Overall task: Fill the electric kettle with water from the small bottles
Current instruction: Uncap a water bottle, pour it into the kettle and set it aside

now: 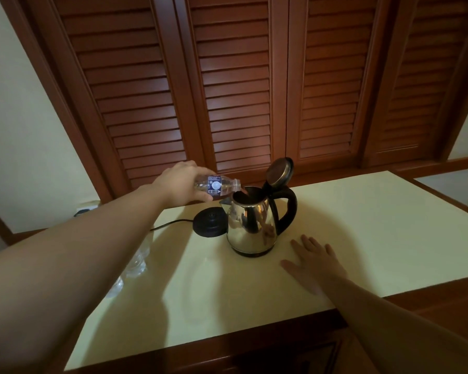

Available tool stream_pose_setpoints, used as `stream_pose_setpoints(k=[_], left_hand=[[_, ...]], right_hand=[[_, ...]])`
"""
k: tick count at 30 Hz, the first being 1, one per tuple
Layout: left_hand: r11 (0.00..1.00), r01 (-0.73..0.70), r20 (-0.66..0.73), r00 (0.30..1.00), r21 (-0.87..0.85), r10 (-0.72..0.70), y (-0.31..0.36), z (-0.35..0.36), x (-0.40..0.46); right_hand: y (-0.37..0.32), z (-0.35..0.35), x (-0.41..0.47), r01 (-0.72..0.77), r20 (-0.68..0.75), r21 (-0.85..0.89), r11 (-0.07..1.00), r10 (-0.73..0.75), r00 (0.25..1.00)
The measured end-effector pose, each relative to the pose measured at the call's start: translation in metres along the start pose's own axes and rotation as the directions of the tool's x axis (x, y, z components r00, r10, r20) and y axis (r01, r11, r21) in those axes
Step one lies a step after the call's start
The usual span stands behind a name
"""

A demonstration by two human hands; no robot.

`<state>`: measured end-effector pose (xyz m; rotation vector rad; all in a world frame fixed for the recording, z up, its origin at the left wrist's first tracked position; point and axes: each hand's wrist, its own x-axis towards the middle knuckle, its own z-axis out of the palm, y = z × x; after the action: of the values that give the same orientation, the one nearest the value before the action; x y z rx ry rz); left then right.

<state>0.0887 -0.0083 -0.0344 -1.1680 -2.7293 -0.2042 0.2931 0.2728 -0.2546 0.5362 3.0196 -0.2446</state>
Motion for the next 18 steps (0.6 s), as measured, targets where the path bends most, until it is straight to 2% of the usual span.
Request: stream_pose_setpoints(k=[18], left_hand=[[0.997,-0.012,0.076,0.997,0.082,0.006,0.0073,-0.0100,0.0095]], right_hand=[[-0.0007,-0.0025,-0.0031,0.002,-0.009,0.011,1.000,-0.002,1.000]])
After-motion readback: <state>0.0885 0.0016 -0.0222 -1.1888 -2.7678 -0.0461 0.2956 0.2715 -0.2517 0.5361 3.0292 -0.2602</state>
